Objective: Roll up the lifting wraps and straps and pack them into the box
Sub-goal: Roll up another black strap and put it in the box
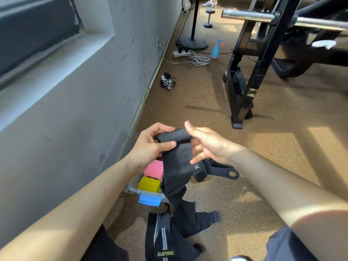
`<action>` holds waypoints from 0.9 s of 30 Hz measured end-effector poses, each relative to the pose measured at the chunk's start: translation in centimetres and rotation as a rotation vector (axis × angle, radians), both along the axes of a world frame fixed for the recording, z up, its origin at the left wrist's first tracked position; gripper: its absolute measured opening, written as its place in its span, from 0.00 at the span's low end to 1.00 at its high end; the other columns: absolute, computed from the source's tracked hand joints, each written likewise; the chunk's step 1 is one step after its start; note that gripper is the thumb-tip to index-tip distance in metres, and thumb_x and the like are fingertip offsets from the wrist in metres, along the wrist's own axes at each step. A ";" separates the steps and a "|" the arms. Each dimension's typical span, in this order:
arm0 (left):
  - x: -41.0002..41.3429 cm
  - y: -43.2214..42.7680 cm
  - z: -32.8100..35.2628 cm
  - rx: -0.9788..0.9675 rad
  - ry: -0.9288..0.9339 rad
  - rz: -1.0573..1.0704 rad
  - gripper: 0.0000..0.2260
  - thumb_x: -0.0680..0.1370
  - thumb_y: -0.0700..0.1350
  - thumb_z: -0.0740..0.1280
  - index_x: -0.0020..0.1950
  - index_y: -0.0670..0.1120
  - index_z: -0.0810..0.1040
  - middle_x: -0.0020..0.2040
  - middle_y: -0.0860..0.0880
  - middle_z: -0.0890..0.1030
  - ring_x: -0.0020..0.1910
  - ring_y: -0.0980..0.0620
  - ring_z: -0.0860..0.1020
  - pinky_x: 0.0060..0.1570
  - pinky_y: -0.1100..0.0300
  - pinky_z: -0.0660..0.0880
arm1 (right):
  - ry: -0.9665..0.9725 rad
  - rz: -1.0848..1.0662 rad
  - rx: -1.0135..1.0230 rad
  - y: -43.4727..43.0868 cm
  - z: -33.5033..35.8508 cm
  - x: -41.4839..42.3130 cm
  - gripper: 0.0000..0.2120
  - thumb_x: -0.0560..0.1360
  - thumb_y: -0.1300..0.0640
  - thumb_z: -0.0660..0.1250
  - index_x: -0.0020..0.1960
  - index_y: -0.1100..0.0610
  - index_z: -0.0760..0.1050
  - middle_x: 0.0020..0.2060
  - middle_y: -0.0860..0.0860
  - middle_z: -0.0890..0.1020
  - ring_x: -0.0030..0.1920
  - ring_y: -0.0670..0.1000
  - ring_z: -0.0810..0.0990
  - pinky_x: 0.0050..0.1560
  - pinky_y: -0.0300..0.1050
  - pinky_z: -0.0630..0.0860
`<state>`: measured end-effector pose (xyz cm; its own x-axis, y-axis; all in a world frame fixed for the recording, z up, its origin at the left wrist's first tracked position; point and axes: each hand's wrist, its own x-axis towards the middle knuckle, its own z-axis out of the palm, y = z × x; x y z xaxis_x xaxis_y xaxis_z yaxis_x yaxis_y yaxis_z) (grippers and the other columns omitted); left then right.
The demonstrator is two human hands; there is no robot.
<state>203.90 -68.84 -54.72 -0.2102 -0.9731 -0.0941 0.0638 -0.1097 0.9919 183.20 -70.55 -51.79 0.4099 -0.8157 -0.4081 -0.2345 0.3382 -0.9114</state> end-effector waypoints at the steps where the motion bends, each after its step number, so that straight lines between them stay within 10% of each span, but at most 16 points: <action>1: 0.1 0.0 -0.1 -0.004 0.017 -0.007 0.14 0.75 0.32 0.74 0.56 0.45 0.80 0.49 0.48 0.83 0.45 0.48 0.82 0.44 0.52 0.79 | 0.009 0.000 -0.020 0.0 -0.1 0.1 0.23 0.81 0.36 0.59 0.62 0.52 0.80 0.49 0.54 0.88 0.46 0.54 0.87 0.40 0.50 0.83; 13: 0.3 -0.3 0.4 0.276 -0.101 -0.105 0.25 0.75 0.64 0.68 0.64 0.48 0.78 0.49 0.44 0.83 0.42 0.46 0.81 0.35 0.56 0.79 | -0.036 -0.120 -0.193 -0.4 -0.9 -0.1 0.09 0.80 0.56 0.70 0.59 0.49 0.80 0.46 0.49 0.84 0.44 0.43 0.81 0.31 0.40 0.79; 19: 0.3 -0.2 0.4 0.178 -0.119 -0.062 0.16 0.81 0.61 0.66 0.56 0.49 0.82 0.48 0.44 0.78 0.40 0.47 0.77 0.36 0.59 0.79 | -0.014 -0.055 -0.299 -0.5 -1.2 -0.4 0.15 0.78 0.62 0.72 0.62 0.49 0.82 0.45 0.58 0.82 0.45 0.48 0.77 0.33 0.39 0.79; 23: 0.2 -0.2 0.2 0.122 -0.143 0.008 0.11 0.81 0.52 0.69 0.57 0.47 0.83 0.43 0.44 0.73 0.32 0.55 0.71 0.31 0.63 0.75 | -0.023 -0.032 -0.289 -0.6 -1.3 -0.5 0.19 0.77 0.67 0.71 0.66 0.54 0.80 0.37 0.38 0.84 0.39 0.38 0.79 0.34 0.40 0.80; 27: 0.4 -0.3 0.1 0.107 -0.098 0.005 0.09 0.80 0.46 0.72 0.59 0.45 0.81 0.40 0.47 0.76 0.31 0.56 0.71 0.30 0.63 0.71 | -0.061 -0.022 -0.230 -0.6 -1.0 -0.5 0.25 0.76 0.69 0.72 0.68 0.50 0.78 0.52 0.46 0.87 0.47 0.45 0.85 0.34 0.41 0.82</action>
<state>204.27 -69.12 -54.57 -0.1897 -0.9576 -0.2170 -0.0317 -0.2149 0.9761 182.69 -71.13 -52.82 0.4092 -0.8935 -0.1850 -0.1712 0.1240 -0.9774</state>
